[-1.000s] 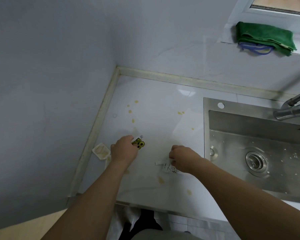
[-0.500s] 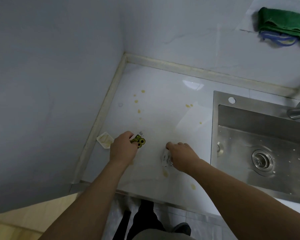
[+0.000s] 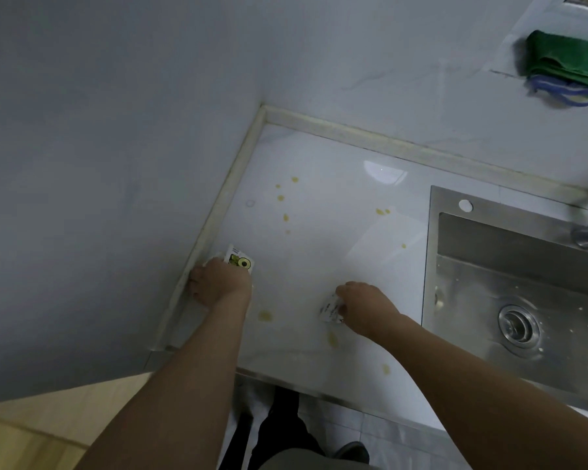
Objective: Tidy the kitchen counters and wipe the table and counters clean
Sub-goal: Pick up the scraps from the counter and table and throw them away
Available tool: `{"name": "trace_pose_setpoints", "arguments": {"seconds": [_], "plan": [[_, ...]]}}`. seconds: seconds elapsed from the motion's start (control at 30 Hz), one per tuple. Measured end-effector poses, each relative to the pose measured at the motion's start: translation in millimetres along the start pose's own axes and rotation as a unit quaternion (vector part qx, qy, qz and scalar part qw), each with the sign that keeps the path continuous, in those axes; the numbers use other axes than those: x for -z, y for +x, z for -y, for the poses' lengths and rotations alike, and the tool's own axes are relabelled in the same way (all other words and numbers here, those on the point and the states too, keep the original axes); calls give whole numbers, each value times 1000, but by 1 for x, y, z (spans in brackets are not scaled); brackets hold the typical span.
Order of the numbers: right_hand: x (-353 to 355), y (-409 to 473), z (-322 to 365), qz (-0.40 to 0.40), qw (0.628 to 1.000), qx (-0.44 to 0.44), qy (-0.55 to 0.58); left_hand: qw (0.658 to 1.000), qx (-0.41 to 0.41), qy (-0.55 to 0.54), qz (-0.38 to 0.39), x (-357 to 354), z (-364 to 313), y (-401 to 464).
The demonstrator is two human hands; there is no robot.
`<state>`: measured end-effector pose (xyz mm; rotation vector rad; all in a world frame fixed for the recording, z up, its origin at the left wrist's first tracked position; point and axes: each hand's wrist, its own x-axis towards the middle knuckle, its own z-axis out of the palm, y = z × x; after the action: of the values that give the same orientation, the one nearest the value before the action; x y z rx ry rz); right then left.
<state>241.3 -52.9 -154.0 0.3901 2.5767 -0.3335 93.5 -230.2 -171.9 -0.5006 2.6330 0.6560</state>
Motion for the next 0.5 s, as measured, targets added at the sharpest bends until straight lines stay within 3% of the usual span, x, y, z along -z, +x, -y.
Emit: {"name": "trace_pose_setpoints", "arguments": {"seconds": [0.13,0.27,0.37,0.5], "plan": [[10,-1,-1,-7,994,-35,100,996,-37,75,-10,-5,-6,-2],[18,2,7,-9,984,-44,172,976,-185,113,5,-1,-9,7],[23,12,23,-2,981,-22,192,937,-316,142,39,8,-11,23],[23,26,50,13,986,12,164,866,-390,307,64,21,-18,34]]}}
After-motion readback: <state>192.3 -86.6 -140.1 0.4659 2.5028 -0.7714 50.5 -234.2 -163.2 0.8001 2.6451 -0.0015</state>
